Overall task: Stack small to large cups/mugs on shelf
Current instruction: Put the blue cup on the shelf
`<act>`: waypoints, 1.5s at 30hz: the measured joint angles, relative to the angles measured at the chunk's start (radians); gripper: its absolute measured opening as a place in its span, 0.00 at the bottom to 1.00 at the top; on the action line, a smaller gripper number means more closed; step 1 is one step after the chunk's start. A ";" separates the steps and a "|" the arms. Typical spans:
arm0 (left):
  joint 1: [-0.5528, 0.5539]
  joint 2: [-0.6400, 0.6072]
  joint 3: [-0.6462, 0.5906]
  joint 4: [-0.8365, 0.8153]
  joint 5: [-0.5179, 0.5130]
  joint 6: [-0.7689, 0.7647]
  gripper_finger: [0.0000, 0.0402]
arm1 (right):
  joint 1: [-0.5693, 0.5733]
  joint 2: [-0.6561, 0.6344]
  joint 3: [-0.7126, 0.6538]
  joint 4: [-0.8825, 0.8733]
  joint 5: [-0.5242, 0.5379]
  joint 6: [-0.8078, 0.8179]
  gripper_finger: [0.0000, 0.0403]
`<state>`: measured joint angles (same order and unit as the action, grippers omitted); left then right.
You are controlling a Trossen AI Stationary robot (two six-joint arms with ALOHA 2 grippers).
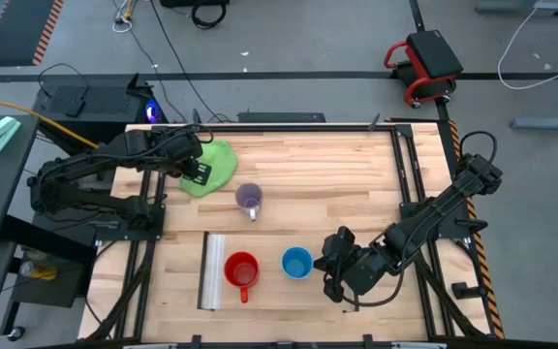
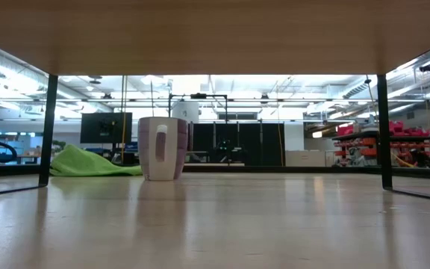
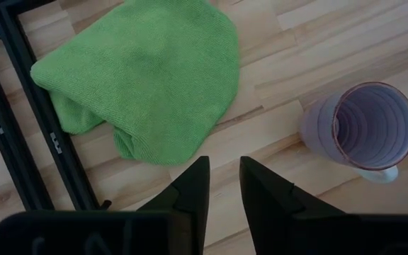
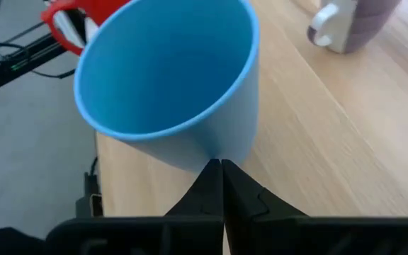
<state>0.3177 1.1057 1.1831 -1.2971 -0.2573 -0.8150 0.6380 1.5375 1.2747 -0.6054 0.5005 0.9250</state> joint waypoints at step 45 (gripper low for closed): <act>0.000 0.000 0.000 -0.001 0.000 0.018 0.22 | -0.125 0.007 0.002 0.035 -0.173 -0.144 0.00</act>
<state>0.3180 1.1059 1.1833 -1.2976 -0.2573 -0.7975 0.5129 1.5448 1.2766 -0.5705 0.3271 0.7806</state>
